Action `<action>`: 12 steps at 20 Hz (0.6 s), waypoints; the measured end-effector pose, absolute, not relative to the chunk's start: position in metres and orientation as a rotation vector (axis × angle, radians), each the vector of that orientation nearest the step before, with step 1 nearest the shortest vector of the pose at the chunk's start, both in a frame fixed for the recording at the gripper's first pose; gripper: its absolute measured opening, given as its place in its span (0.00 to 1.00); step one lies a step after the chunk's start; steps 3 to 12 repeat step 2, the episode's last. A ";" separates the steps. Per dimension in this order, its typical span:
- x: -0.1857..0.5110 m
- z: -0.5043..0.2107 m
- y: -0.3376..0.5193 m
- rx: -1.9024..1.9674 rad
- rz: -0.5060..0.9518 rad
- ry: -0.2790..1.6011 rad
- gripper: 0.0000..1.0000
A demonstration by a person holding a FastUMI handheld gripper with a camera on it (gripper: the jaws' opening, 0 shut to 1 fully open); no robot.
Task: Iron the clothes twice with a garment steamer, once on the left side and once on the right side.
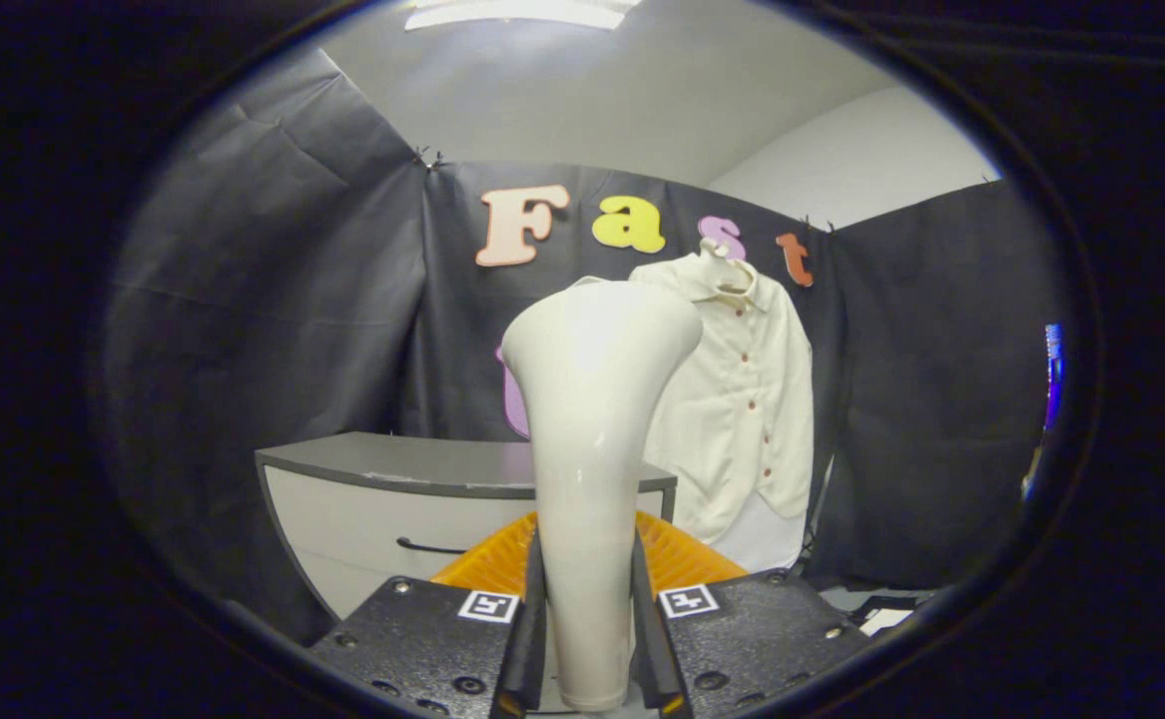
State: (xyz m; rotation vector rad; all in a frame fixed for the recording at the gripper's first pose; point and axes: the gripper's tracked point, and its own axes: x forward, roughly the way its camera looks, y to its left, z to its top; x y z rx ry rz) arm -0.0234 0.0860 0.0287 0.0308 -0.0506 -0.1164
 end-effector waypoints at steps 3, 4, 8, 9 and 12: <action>-0.030 0.036 0.086 0.027 -0.129 -0.070 0.37; -0.030 0.036 0.086 0.027 -0.129 -0.070 0.37; -0.030 0.036 0.086 0.027 -0.129 -0.070 0.37; -0.030 0.036 0.086 0.027 -0.129 -0.070 0.37; -0.030 0.036 0.086 0.027 -0.129 -0.070 0.37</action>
